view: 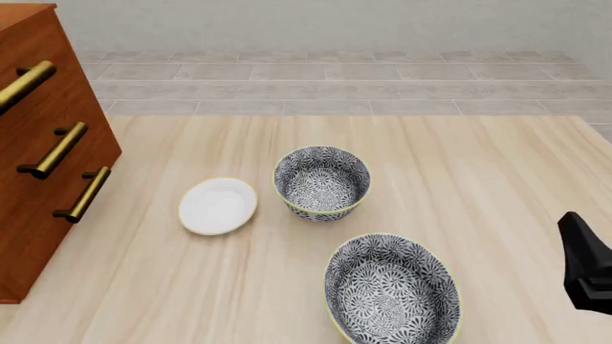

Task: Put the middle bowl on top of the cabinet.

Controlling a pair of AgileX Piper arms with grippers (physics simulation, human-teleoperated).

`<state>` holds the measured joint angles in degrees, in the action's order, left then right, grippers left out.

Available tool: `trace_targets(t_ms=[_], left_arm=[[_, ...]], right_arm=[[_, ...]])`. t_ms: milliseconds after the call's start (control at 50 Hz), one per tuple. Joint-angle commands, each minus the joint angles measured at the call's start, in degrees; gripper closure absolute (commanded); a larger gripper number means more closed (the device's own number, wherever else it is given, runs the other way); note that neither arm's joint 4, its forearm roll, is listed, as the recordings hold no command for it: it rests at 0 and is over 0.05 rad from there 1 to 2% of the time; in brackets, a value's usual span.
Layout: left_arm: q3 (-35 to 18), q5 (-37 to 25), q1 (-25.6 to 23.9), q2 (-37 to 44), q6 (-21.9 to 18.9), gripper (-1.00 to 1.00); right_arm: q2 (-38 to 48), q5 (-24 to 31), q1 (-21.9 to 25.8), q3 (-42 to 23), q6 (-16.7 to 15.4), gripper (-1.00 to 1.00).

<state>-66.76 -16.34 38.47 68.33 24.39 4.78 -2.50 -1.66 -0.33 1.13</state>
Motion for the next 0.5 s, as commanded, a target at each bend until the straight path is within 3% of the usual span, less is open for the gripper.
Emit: trace_targets(t_ms=[20,500], left_arm=[[0.2,-0.7,-0.1,2.4,-0.5,1.0],[-0.9,-2.2,3.0,3.3,-3.6,1.0]], right_arm=[[0.1,-0.1,0.0,0.0,0.0,-1.0],[0.7,-0.7,0.2,0.2,0.1,-1.0]])
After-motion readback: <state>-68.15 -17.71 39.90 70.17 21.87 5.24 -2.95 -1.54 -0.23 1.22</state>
